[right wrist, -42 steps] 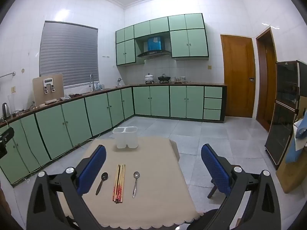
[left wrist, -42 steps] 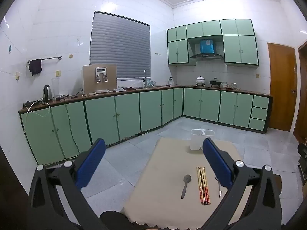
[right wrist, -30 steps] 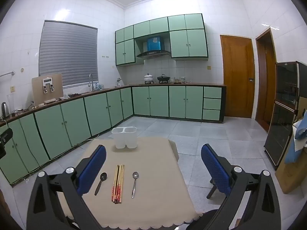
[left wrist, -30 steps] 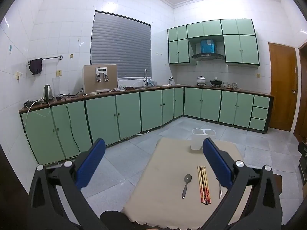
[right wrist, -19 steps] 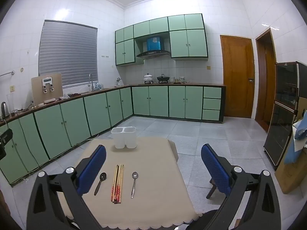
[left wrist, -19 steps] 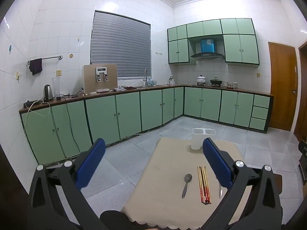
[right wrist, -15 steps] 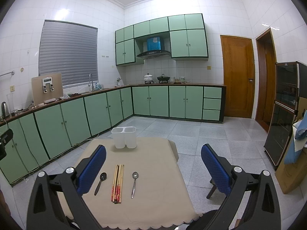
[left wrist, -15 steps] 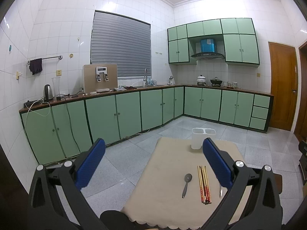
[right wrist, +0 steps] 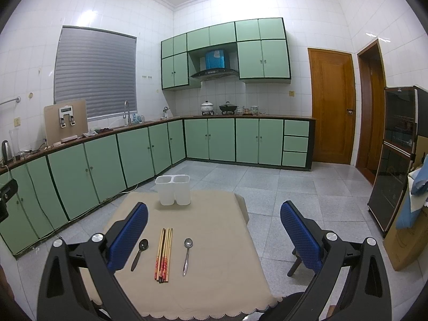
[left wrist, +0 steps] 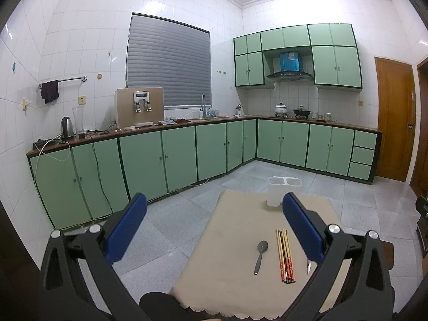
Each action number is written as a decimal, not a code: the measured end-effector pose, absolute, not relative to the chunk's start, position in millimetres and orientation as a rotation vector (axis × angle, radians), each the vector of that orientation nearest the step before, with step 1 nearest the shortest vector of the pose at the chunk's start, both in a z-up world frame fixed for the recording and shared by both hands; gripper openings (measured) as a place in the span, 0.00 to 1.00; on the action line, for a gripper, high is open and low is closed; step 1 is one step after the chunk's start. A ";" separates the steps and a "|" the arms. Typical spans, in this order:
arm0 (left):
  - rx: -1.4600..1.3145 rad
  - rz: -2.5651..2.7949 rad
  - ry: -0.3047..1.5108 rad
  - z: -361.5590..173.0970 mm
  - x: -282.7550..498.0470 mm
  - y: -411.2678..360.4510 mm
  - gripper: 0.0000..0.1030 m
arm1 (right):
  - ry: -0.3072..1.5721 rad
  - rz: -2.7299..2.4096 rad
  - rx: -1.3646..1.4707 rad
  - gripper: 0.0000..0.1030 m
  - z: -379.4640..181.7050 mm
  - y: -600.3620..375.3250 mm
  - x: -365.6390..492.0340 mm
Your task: Organize utensils
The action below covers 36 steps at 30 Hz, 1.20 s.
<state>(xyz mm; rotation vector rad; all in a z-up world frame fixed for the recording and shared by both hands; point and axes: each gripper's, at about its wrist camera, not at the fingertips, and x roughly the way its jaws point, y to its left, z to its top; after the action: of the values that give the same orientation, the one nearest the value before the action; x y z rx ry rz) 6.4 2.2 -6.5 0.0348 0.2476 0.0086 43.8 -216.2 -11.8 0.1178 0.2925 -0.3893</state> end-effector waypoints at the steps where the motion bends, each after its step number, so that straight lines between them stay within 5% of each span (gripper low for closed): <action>1: 0.034 0.008 0.248 -5.5 6.8 1.8 0.95 | 0.292 -0.389 0.117 0.94 -11.3 -216.3 43.7; 36: 0.036 0.006 0.251 -8.0 8.3 2.3 0.95 | 0.291 -0.380 0.111 0.94 -10.9 -215.0 45.9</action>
<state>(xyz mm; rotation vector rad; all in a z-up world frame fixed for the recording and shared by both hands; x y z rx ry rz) 8.3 2.3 -8.0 0.0358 0.2509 0.0064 45.9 -215.0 -10.9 0.1111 0.2912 -0.3798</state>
